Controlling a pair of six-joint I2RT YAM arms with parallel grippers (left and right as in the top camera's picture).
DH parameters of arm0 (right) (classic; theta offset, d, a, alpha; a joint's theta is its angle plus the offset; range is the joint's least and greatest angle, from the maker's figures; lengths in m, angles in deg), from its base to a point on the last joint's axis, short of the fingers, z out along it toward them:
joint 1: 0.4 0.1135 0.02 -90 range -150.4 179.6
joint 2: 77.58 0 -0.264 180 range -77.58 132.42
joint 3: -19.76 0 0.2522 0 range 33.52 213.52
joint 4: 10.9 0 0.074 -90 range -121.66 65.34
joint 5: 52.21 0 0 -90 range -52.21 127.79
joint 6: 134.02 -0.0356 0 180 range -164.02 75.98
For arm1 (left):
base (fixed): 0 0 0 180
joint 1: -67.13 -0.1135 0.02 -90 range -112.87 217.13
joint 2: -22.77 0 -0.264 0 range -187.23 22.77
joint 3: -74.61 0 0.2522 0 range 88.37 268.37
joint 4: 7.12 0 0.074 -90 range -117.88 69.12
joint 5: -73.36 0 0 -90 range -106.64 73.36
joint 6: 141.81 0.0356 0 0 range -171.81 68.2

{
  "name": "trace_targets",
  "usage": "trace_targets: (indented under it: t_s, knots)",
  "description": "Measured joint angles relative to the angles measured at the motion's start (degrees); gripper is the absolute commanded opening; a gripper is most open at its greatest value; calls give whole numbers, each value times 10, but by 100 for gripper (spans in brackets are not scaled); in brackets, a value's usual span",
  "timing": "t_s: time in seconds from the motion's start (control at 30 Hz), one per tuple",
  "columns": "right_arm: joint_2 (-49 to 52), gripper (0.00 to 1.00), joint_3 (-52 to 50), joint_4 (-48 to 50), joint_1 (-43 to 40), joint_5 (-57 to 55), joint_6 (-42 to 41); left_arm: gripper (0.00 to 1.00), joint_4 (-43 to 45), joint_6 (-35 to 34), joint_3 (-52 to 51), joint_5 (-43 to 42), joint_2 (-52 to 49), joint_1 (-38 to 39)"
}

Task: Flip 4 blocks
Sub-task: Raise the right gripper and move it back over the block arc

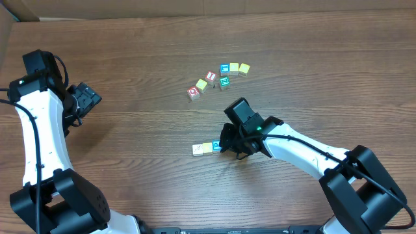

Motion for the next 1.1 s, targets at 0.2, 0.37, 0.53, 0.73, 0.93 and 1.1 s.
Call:
trace_targets:
  t_s: [0.2,0.37,0.53,0.73,0.93,1.1]
  knots:
    - [0,4,12,-64,-10,-32,52,100,0,0,0,0,0,0]
    - [0,5,117,-174,-51,-51,116,100,0,0,0,0,0,0]
    - [8,17,280,-274,-87,-57,171,100,0,0,0,0,0,0]
    - [21,39,395,-240,-105,-82,251,100,0,0,0,0,0,0]
    - [57,61,396,-193,-102,-121,297,100,0,0,0,0,0,0]
    - [124,74,396,-177,-101,-131,311,99,0,0,0,0,0,0]
